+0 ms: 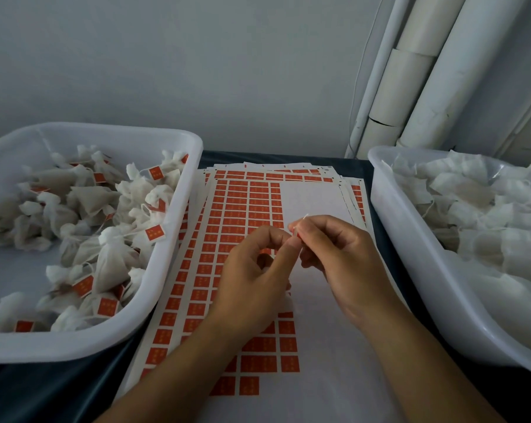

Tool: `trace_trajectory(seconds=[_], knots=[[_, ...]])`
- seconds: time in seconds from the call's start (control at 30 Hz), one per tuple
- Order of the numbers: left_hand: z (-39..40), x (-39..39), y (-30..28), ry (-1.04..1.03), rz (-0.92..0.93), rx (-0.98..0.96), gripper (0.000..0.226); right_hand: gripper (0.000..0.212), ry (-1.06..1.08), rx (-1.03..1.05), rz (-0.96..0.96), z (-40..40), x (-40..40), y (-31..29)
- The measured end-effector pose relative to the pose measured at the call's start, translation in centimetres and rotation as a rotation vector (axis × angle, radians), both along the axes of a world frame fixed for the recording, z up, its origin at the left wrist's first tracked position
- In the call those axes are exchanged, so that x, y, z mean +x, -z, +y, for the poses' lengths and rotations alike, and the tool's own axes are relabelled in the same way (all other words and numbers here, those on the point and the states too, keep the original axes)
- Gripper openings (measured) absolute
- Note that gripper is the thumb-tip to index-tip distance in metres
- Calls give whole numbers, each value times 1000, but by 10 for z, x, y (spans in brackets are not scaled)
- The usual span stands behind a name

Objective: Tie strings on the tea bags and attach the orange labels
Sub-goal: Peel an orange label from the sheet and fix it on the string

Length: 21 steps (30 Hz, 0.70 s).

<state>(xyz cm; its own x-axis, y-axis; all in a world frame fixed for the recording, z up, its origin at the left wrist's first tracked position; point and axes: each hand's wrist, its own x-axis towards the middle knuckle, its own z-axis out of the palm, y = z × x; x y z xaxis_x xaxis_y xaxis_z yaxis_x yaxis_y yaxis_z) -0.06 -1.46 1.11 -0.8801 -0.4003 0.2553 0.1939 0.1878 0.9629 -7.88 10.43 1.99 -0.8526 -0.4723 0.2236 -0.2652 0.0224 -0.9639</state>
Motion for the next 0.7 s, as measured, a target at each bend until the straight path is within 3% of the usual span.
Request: trace_trajectory(seconds=[0.4, 0.7], knots=[[-5, -2, 7, 34, -13, -93, 17, 11, 13, 77, 82, 5, -6, 2], [-7, -2, 6, 44, -57, -60, 17, 35, -9, 123, 96, 8, -6, -4]])
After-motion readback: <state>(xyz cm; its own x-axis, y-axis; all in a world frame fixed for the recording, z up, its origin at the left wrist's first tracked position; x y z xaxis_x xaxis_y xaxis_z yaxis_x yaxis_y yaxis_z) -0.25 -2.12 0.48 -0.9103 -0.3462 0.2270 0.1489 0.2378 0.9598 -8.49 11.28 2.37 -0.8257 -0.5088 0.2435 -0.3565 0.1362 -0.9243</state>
